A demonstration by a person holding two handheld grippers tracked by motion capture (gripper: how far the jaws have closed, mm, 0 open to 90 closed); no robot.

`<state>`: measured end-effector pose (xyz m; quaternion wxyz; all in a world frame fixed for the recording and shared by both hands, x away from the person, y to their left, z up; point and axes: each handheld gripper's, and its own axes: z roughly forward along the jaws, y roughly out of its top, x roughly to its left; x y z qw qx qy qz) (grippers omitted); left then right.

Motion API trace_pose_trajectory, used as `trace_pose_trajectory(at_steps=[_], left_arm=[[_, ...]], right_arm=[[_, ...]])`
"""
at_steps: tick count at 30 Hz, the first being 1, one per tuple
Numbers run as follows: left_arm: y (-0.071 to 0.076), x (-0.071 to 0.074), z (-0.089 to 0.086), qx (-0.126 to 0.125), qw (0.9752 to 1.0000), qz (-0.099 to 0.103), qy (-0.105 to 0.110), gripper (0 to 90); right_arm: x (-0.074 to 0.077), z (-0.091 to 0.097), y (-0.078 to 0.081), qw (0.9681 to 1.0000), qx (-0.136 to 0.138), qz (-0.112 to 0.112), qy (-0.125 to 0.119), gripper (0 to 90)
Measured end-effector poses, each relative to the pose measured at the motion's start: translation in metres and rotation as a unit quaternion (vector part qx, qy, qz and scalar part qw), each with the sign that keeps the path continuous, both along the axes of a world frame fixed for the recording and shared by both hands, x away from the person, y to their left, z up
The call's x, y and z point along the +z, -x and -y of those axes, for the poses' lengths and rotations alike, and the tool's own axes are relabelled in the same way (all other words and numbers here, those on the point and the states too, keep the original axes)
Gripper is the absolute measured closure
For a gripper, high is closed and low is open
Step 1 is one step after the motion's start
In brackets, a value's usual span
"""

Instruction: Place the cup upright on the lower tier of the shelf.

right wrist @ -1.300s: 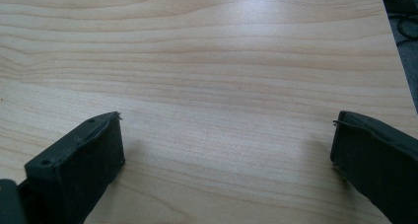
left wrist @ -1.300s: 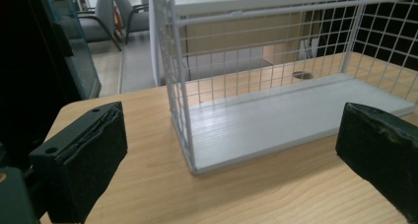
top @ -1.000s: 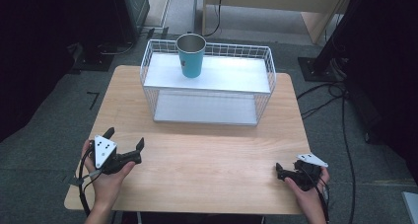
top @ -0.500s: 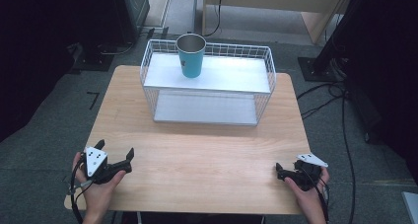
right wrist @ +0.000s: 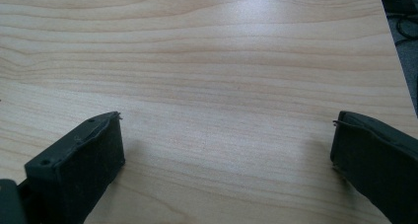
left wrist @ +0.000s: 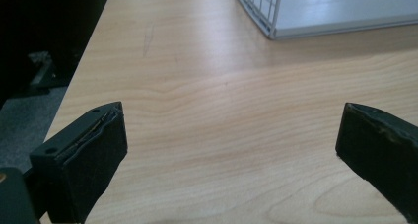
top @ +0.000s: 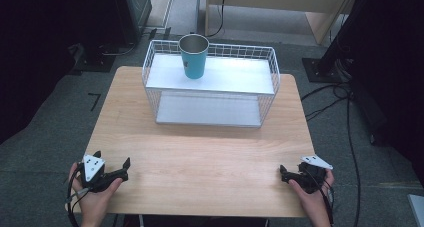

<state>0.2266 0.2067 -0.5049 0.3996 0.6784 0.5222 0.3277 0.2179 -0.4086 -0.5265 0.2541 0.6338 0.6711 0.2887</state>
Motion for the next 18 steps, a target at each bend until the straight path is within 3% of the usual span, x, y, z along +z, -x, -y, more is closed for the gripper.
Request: trace_pose_trajectory(at_steps=[3,4,5,8,13,15,18], left_arm=[[-0.002,-0.006,-0.005,0.011,0.9995,-0.030,-0.005,0.2],[-0.002,-0.006,-0.005,0.011,0.9995,-0.030,-0.005,0.3],[-0.004,-0.008,-0.006,0.018,0.9986,-0.049,-0.006,0.3],[-0.005,-0.008,-0.009,0.022,0.9981,-0.057,-0.001,0.6],[-0.006,-0.009,-0.010,0.024,0.9964,-0.078,-0.020,0.6],[-0.006,-0.010,-0.010,0.030,0.9947,-0.093,-0.032,0.5],[-0.008,-0.011,-0.013,0.044,0.9919,-0.116,-0.028,2.0]], right_arm=[[0.000,0.000,0.000,1.0000,0.000,0.000,0.000,0.0],[0.000,0.000,0.000,1.0000,0.000,0.000,0.000,0.0],[0.000,0.000,0.000,1.0000,0.000,0.000,0.000,0.0],[0.000,0.000,0.000,1.0000,0.000,0.000,0.000,0.0],[0.000,0.000,0.000,1.0000,0.000,0.000,0.000,0.0],[0.000,0.000,0.000,1.0000,0.000,0.000,0.000,0.0],[0.000,0.000,0.000,1.0000,0.000,0.000,0.000,0.0]])
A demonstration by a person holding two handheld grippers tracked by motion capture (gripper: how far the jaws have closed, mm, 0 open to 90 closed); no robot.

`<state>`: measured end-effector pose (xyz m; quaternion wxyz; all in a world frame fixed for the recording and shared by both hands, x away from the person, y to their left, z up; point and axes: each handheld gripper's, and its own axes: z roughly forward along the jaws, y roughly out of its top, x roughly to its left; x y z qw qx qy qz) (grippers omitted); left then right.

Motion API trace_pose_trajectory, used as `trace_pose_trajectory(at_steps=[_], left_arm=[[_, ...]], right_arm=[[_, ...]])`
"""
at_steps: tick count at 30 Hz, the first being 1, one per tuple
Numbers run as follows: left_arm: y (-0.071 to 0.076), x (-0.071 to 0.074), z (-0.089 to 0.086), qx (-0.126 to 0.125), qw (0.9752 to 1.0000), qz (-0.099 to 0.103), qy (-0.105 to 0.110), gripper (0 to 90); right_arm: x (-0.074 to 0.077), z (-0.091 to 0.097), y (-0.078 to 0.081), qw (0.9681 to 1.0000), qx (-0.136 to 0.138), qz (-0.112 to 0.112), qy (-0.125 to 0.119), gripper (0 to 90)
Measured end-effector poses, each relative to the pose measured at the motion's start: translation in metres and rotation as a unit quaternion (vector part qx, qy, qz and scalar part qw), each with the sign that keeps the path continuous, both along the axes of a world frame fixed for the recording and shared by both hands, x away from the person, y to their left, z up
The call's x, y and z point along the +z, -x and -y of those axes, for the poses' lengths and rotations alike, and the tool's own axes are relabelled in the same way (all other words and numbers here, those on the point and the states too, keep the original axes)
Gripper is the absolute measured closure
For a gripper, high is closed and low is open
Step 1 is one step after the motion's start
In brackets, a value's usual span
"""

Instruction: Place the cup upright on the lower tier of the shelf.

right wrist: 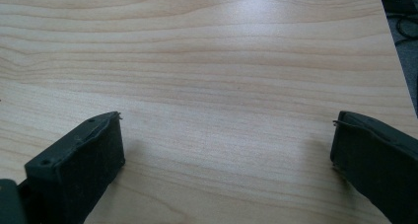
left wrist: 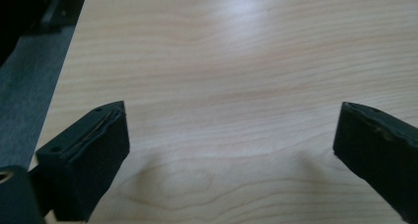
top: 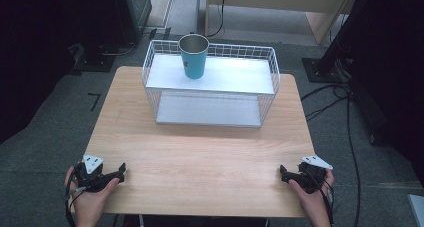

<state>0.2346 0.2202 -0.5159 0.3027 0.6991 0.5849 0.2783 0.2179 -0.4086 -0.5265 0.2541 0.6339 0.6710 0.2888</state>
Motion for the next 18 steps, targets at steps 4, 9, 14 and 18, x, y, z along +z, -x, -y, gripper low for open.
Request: trace_pose_trajectory(at_steps=[4,9,14,18], left_arm=[[-0.0010,-0.0005,-0.0018,0.001,1.0000,-0.008,0.003,2.4],[-0.0034,-0.0014,-0.0016,-0.004,0.9997,-0.022,-0.002,2.3],[-0.0046,-0.0024,0.0007,-0.004,0.9993,-0.036,-0.009,2.3],[-0.0054,-0.0027,-0.0004,-0.004,0.9992,-0.040,-0.001,2.3]], right_arm=[[0.0000,0.0000,0.0000,1.0000,0.000,0.000,0.000,0.0],[0.0000,0.0000,0.0000,1.0000,0.000,0.000,0.000,0.0],[0.0000,0.0000,0.0000,1.0000,0.000,0.000,0.000,0.0],[0.0000,0.0000,0.0000,1.0000,0.000,0.000,0.000,0.0]])
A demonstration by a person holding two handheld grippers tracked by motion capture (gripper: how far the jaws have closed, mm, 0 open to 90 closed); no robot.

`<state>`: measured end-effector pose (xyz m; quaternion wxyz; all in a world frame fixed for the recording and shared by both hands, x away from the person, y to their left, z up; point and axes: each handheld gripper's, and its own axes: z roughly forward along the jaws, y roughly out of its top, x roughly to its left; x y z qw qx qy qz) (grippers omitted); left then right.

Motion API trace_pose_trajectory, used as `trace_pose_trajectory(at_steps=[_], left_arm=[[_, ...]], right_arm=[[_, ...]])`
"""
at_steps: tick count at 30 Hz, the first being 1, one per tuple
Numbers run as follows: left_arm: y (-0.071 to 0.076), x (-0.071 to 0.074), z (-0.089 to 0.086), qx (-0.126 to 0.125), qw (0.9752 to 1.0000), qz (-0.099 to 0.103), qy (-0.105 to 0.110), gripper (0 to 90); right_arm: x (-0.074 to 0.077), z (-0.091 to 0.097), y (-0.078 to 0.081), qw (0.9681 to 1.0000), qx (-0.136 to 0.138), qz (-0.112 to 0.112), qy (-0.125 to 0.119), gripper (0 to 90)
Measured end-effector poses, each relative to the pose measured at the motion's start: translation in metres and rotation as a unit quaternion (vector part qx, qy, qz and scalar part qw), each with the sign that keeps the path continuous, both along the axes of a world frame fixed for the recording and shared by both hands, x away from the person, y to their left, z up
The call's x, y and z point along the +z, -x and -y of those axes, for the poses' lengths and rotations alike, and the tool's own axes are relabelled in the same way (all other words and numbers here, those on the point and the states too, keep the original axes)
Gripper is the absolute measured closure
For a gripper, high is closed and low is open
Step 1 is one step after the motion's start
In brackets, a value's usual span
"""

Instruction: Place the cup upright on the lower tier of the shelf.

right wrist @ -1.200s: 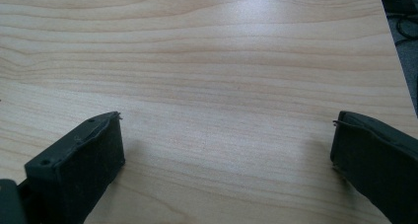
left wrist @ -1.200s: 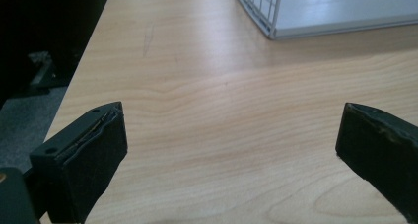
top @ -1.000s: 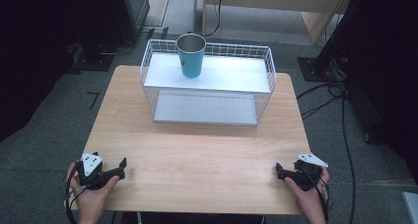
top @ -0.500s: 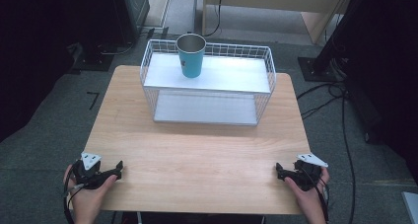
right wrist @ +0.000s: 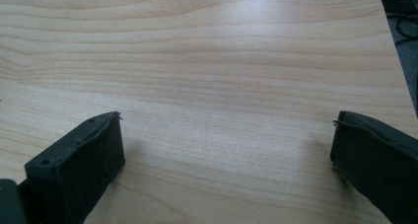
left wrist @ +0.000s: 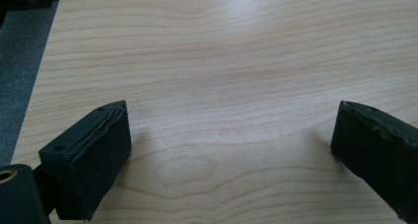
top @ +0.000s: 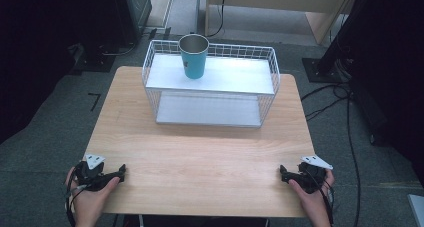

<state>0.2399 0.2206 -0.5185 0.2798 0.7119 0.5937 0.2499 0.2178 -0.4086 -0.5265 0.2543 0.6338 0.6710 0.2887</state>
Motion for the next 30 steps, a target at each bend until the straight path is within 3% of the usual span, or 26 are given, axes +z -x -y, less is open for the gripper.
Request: trace_pose_trajectory(at_steps=[30], left_arm=[[-0.0031,-0.0004,-0.0002,-0.007,0.9999,-0.005,0.006,1.5]], right_arm=[[0.0001,-0.0007,0.0006,1.0000,-0.007,-0.001,-0.001,0.0]])
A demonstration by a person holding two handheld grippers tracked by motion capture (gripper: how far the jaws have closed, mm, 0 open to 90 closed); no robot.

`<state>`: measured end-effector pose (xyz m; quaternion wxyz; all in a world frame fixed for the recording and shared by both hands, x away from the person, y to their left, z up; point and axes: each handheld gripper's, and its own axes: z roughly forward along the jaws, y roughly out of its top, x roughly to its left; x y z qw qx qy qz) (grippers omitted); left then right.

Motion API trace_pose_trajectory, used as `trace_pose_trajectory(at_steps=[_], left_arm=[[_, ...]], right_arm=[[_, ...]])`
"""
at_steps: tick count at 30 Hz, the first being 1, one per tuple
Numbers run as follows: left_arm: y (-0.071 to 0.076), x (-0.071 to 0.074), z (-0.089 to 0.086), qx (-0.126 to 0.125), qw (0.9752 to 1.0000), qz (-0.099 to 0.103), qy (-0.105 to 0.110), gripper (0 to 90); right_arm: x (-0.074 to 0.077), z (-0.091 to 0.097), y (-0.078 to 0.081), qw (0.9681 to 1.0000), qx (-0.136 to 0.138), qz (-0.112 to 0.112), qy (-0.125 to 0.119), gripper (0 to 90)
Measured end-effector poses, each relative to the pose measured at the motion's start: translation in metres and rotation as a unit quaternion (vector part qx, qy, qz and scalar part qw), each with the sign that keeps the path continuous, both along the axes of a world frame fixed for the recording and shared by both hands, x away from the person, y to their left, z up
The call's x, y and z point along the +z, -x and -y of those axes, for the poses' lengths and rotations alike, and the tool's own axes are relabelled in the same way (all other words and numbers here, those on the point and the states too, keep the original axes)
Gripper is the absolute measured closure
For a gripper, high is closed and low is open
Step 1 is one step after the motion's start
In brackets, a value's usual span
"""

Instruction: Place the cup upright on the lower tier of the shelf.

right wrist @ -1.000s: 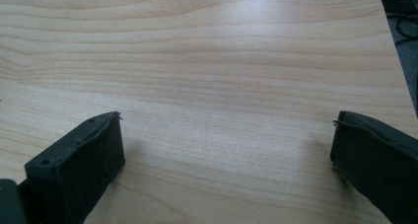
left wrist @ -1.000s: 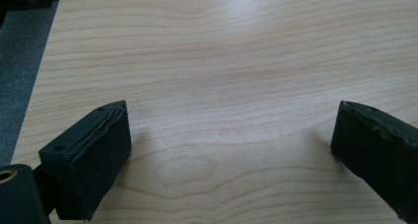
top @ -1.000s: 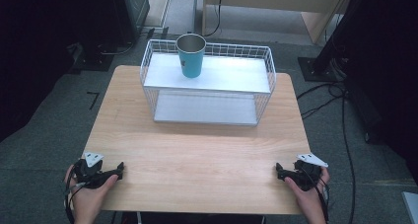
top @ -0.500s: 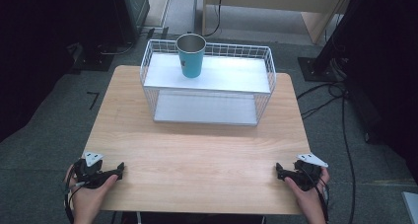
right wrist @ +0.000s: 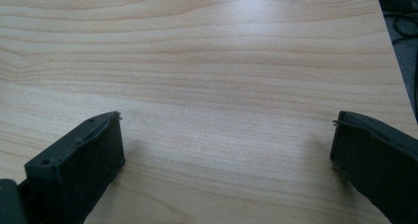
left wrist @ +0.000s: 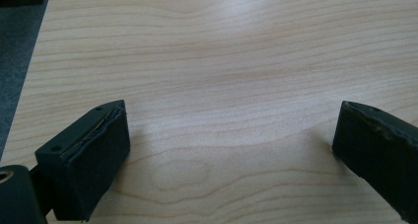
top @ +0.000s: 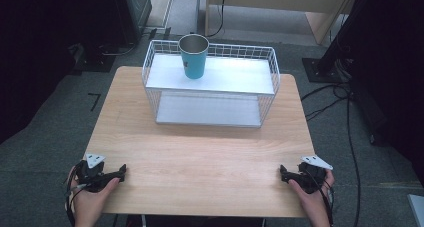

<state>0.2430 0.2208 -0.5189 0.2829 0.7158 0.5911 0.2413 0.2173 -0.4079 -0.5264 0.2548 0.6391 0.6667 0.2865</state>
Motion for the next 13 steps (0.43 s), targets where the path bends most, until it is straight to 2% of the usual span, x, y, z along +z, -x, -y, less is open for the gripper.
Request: trace_pose_trajectory(at_steps=[13], left_arm=[[-0.0021,0.0002,0.0009,-0.001,1.0000,-0.002,0.000,1.5]], right_arm=[[-0.0001,0.0002,0.0000,1.0000,0.000,0.001,0.001,0.0]])
